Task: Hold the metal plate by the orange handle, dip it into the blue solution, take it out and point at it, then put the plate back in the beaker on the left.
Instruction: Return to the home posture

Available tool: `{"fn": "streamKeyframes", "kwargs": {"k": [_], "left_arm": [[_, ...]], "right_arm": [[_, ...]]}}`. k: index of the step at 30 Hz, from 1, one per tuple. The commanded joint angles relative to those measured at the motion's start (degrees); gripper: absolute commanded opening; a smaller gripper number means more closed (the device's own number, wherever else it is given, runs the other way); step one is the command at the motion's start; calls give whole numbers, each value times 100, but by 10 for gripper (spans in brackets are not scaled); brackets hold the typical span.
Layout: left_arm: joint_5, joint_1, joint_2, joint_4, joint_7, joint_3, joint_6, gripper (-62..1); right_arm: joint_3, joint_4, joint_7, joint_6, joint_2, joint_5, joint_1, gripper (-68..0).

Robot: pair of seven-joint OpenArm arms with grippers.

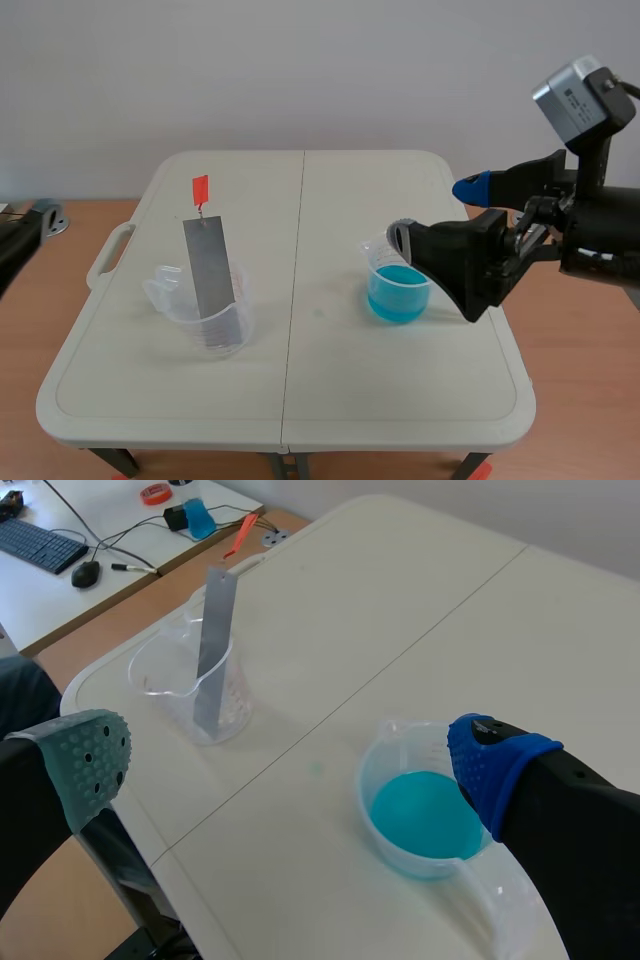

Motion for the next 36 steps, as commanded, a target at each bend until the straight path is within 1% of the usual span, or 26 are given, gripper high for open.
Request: {"fn": "streamKeyframes", "kwargs": {"k": [1, 3, 5, 6, 8, 10, 13, 16, 20, 23, 25, 29, 36], "left_arm": [[22, -188, 26, 9, -162, 240, 87, 14], [136, -420, 26, 9, -238, 656, 146, 14], [155, -581, 26, 9, -297, 1060, 249, 14], [186, -658, 26, 9, -297, 1250, 249, 14], [341, -796, 26, 9, -297, 1611, 258, 14], [474, -929, 24, 4, -291, 1934, 345, 14], [651, -1088, 26, -9, -249, 2317, 396, 14], [662, -1156, 26, -107, -251, 2586, 396, 14], [664, -1287, 26, -282, -282, 2796, 396, 14], [664, -1331, 24, -330, -282, 2804, 407, 14], [664, -1344, 2, -332, -291, 2804, 490, 14], [662, -1346, -72, -332, -297, 2804, 490, 14], [664, -1344, -68, -337, -289, 2804, 490, 14]], "right_arm": [[118, 146, 42, 55, 90, 74, -122, -11], [162, 310, 44, 11, 90, 63, -348, -11], [216, 450, 46, -31, 90, 63, -540, -11], [251, 518, 48, -31, 90, 63, -629, -11], [326, 651, 74, -31, 90, 63, -798, -11], [400, 782, 144, -31, 90, 63, -929, -11], [470, 944, 232, -46, 90, 63, -1056, -11], [492, 1001, 238, -46, 90, 59, -1104, -11], [492, 1001, 234, -46, 90, 61, -1104, -11], [492, 1001, 236, -46, 87, 61, -1104, -12], [492, 1001, 238, -46, 87, 61, -1104, -12], [492, 1001, 236, -46, 87, 59, -1104, -12], [492, 1001, 238, -46, 87, 59, -1104, -12]]}}
